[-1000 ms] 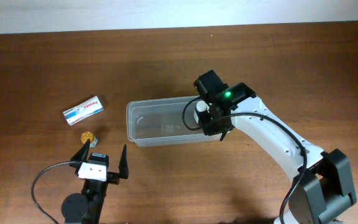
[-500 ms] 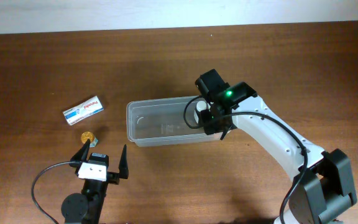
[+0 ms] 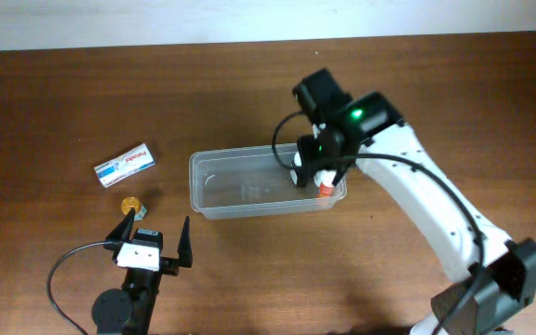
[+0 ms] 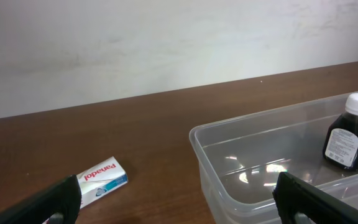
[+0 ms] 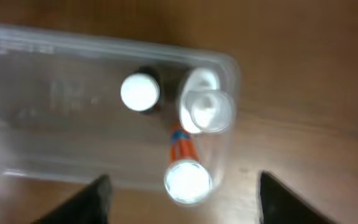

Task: Pack container
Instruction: 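Withdraw the right gripper to the upper right, then move the left gripper over the white Panadol box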

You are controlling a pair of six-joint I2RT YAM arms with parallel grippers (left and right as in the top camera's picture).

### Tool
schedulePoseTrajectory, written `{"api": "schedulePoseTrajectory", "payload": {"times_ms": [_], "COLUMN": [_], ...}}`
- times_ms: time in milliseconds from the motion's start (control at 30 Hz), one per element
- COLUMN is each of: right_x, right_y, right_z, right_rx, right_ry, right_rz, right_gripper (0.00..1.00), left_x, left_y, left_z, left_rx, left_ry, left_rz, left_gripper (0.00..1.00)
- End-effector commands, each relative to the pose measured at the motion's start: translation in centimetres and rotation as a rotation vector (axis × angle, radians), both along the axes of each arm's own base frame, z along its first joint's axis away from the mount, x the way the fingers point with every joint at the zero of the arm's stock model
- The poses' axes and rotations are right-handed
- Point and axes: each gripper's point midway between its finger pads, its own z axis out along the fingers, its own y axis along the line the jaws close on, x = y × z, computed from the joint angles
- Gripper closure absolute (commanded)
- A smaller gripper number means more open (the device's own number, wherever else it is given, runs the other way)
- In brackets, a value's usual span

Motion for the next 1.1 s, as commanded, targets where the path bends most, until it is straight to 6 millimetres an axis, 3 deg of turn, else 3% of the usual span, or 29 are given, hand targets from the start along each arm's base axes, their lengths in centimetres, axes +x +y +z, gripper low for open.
{"api": "schedulePoseTrajectory", "payload": {"times_ms": [0, 33, 67, 233, 333, 433, 467, 633, 767, 867, 1067], "right_x": [1.5, 1.7, 1.8, 2.1, 1.8, 0.6, -0.2, -1.6, -2.7, -3.3, -3.7], "right_y": [-2.5, -3.3, -4.4, -11.3, -16.3, -20.2, -22.4, -27.8, -30.5, -31.8, -32.5], "right_z": [4.3, 5.0, 5.8, 7.8, 7.7, 7.1, 7.0, 7.0, 7.0, 7.0, 7.0], "right_rx": [-0.038, -0.042, -0.043, -0.036, -0.041, -0.040, -0.049, -0.051, -0.053, -0.054, -0.054], "right_ry": [-0.102, -0.111, -0.119, -0.134, -0.108, -0.054, -0.035, -0.034, -0.032, -0.031, -0.031], "right_rz": [-0.069, -0.098, -0.126, -0.331, -0.468, -0.579, -0.631, -0.793, -0.875, -0.917, -0.941], "right_gripper": [0.14, 0.04, 0.01, 0.02, 0.02, 0.02, 0.02, 0.01, 0.02, 0.02, 0.02], "left_x": [0.0, 0.0, 0.0, 0.0, 0.0, 0.0, 0.0, 0.0, 0.0, -0.3, -1.1], "left_y": [0.2, 0.2, 0.2, 0.2, 0.2, 0.2, 0.2, 0.2, 0.2, -0.9, -0.9], "left_z": [-0.1, -0.1, -0.1, -0.1, -0.1, -0.1, -0.1, -0.1, 0.7, 2.9, 6.8], "left_rx": [0.016, 0.016, 0.016, 0.016, 0.016, 0.016, 0.016, 0.016, 0.015, 0.014, 0.007], "left_ry": [-0.002, -0.002, -0.002, -0.002, -0.002, -0.003, -0.003, -0.003, -0.035, -0.114, -0.066], "left_rz": [0.008, 0.008, 0.008, 0.008, 0.008, 0.008, 0.008, 0.009, 0.007, -0.058, -0.065], "left_gripper": [0.01, 0.01, 0.01, 0.01, 0.01, 0.01, 0.00, 0.01, 0.01, 0.00, 0.01]}}
